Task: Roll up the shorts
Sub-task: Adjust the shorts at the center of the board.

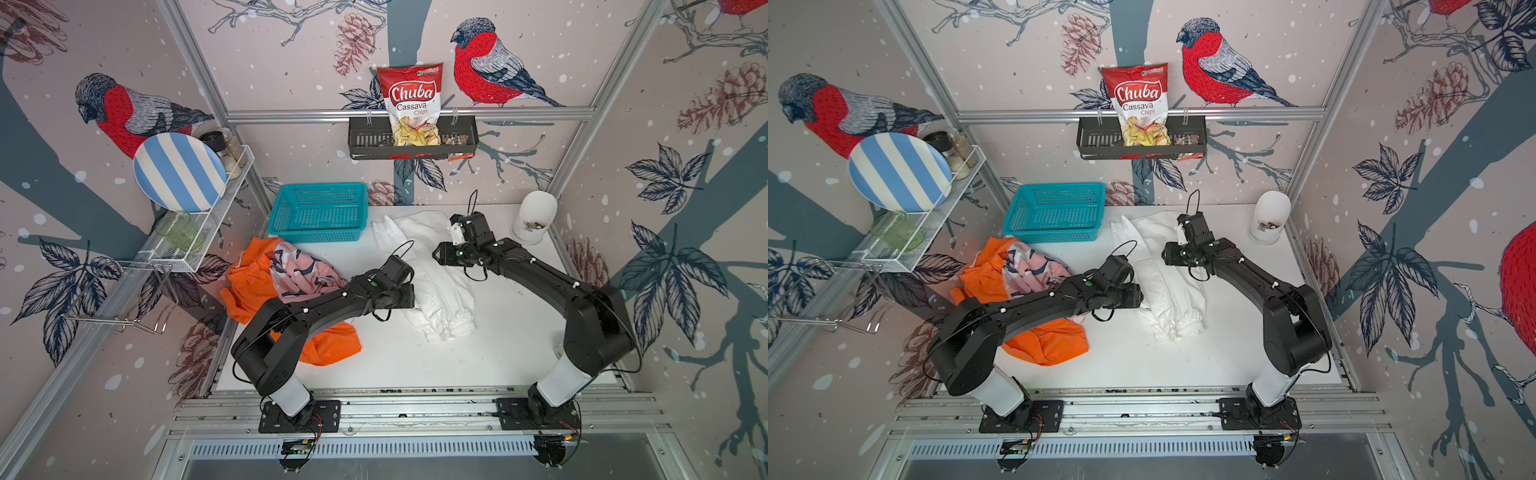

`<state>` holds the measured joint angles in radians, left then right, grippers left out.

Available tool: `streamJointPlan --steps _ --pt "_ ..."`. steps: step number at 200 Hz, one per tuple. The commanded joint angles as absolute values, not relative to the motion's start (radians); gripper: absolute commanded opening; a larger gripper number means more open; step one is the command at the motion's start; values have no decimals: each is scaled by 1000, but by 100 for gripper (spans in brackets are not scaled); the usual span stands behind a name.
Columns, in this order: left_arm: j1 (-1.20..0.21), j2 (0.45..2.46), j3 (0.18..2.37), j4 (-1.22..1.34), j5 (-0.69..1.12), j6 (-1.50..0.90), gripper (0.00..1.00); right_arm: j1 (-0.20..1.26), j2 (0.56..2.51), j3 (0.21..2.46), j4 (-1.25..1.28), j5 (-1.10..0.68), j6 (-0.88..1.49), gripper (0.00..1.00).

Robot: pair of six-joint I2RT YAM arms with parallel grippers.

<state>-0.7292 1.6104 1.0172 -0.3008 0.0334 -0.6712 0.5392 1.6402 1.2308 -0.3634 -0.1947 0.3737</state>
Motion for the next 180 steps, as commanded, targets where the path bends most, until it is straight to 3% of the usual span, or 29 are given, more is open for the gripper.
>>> streamJointPlan --steps 1,48,75,135,180 --pt "-668 1605 1003 -304 67 -616 59 618 1581 1154 -412 -141 432 53" --pt "-528 1667 923 -230 142 -581 59 852 1574 1008 -298 -193 562 53" --pt "-439 1633 812 -193 153 -588 59 903 1649 946 -219 -208 604 53" --pt "-354 1523 663 -167 152 -619 59 675 1532 739 -259 -107 590 51" --pt "-432 1421 738 -265 79 -629 58 583 1388 799 -322 -220 505 52"
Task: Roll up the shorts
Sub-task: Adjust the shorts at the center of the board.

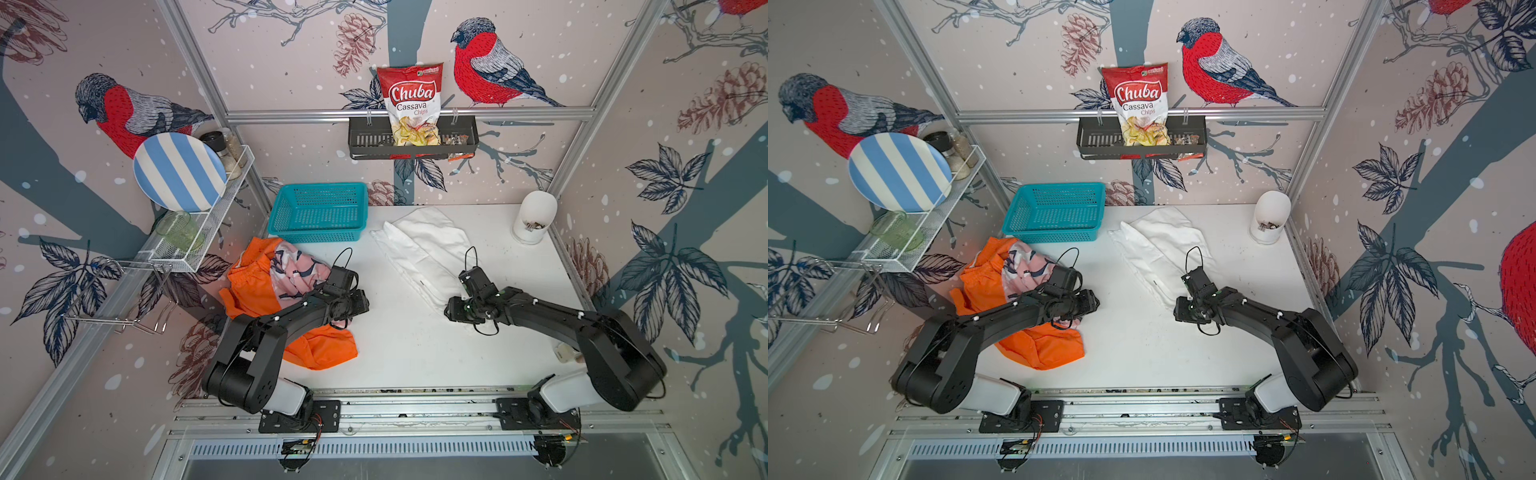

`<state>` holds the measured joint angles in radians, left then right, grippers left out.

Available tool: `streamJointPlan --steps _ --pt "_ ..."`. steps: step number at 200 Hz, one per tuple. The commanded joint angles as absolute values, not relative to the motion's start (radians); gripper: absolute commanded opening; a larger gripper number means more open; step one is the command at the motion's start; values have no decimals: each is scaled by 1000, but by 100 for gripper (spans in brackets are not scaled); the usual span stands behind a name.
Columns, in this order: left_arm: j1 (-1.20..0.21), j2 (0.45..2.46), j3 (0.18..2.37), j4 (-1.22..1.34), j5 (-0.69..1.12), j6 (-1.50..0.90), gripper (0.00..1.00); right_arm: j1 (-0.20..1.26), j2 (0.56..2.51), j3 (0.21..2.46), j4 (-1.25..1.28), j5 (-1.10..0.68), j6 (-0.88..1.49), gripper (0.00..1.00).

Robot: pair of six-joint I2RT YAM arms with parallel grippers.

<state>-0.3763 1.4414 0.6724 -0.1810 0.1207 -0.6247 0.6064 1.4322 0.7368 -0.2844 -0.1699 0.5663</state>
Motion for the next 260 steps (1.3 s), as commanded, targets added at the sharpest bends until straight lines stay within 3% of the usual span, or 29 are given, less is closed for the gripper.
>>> streamJointPlan --steps 1,36,91,136,153,172,207,260 --pt "-437 1422 743 -271 78 -629 58 581 1386 804 -324 -217 503 52" --pt "-587 1485 883 -282 85 -672 57 454 1416 930 -416 -99 428 54" --pt "-769 1733 1074 -205 142 -721 56 315 1497 946 -410 -160 349 53" --pt "-837 1908 1193 -192 170 -728 54 325 1506 892 -382 -271 342 52" --pt "-844 1924 1202 -186 173 -726 46 344 1503 884 -392 -296 344 49" --pt "-845 1932 1206 -184 179 -727 38 395 1466 873 -389 -346 363 46" --pt "-847 1933 1206 -187 173 -726 36 526 1397 836 -384 -406 393 43" --pt "-846 1944 1224 -207 163 -717 36 589 1343 857 -514 -20 428 49"
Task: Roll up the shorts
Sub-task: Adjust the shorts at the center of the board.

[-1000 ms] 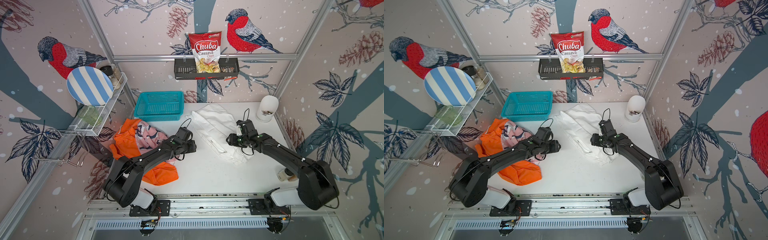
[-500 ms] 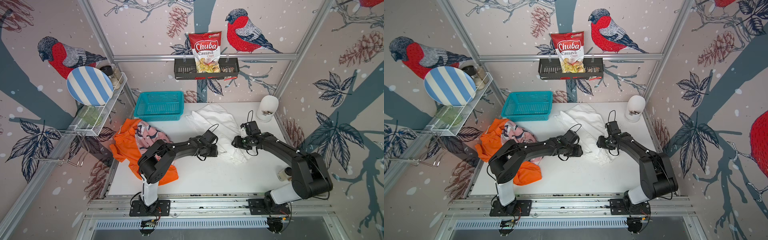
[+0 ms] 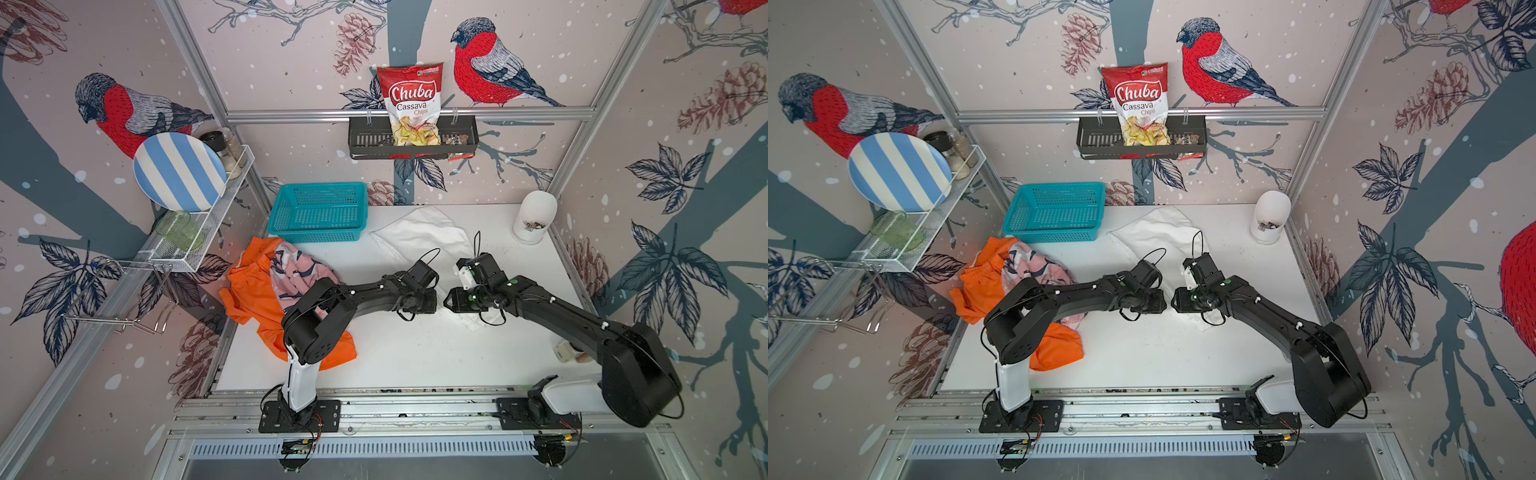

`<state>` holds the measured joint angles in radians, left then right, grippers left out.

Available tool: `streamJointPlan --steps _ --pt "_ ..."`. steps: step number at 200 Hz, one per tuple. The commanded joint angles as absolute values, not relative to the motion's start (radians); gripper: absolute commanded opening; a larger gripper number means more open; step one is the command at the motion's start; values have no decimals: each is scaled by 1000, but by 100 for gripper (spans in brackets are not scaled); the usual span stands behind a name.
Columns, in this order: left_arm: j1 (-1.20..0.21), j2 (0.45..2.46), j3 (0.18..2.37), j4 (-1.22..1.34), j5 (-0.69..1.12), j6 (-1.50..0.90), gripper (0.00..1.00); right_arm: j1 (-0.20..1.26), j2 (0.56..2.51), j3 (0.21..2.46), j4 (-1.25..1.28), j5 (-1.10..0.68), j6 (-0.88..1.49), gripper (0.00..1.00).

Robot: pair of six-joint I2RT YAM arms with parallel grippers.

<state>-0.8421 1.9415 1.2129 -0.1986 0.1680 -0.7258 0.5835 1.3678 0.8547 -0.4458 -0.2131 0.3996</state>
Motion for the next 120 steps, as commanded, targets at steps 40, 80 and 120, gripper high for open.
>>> streamJointPlan --steps 40,80,120 --pt "-847 1936 1224 -214 149 -714 37 626 1335 827 -546 34 409 59" --pt "-847 1937 1229 -224 143 -708 39 693 1389 815 -580 162 441 63" --pt "-846 1954 1249 -225 165 -698 29 706 1483 858 -578 294 436 41"
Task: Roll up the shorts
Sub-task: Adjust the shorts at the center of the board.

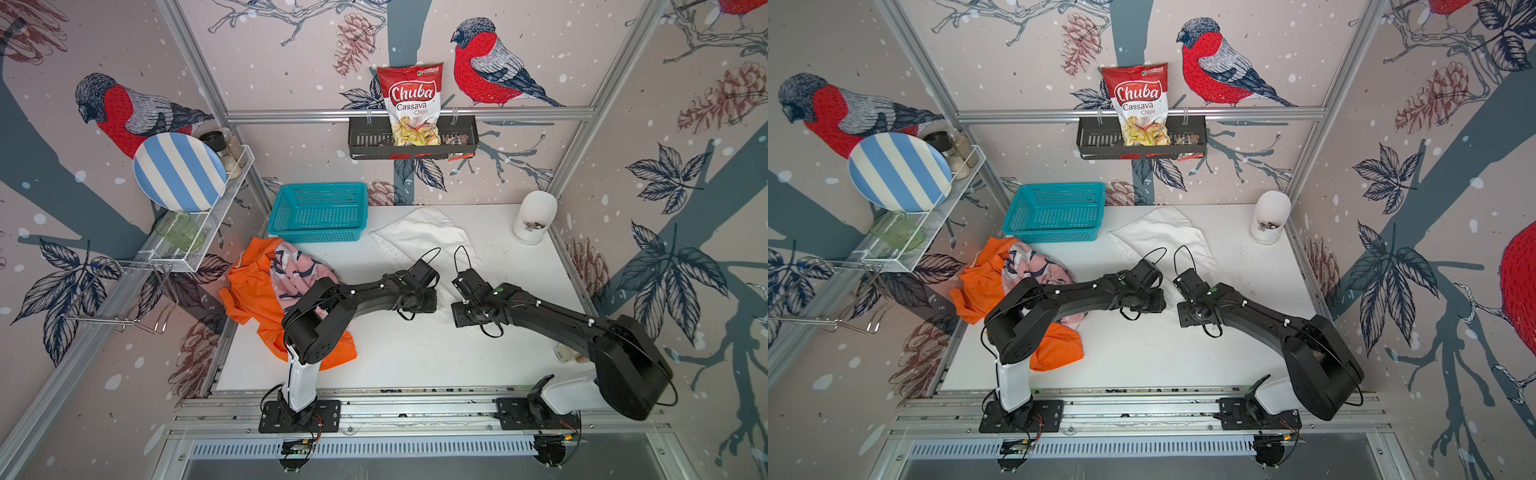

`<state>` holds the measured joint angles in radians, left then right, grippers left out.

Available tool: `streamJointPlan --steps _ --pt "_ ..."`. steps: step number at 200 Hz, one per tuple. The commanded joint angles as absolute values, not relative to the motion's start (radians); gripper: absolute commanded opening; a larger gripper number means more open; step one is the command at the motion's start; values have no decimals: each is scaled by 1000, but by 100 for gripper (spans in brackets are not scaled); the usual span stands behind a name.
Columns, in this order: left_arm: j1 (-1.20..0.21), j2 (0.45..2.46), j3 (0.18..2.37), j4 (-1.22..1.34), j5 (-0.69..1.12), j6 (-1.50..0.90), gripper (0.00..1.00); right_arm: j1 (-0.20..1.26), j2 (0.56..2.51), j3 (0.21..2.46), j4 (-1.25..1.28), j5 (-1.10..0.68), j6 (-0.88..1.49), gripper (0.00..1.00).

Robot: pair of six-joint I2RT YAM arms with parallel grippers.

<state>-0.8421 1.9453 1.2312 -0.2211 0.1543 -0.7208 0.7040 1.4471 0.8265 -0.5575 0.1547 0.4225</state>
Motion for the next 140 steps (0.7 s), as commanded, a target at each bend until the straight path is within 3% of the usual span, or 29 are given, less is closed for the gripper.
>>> streamJointPlan --steps 1,15,37,59,79,117,140 --pt "-847 1954 1249 -225 165 -697 29 706 1483 860 -577 298 436 40" --pt "-846 1956 1253 -222 175 -693 23 704 1483 894 -577 357 436 20" --pt "-848 1959 1259 -214 196 -680 11 698 1468 973 -586 449 425 0" --pt "-847 1960 1260 -218 202 -676 7 705 1443 1038 -591 609 427 0" --pt "-848 1953 1254 -215 204 -677 6 720 1411 991 -532 636 405 0" --pt "-848 1956 1249 -216 201 -679 6 733 1437 805 -384 271 413 0" --pt "-848 1956 1251 -214 204 -681 8 732 1405 734 -302 81 473 26"
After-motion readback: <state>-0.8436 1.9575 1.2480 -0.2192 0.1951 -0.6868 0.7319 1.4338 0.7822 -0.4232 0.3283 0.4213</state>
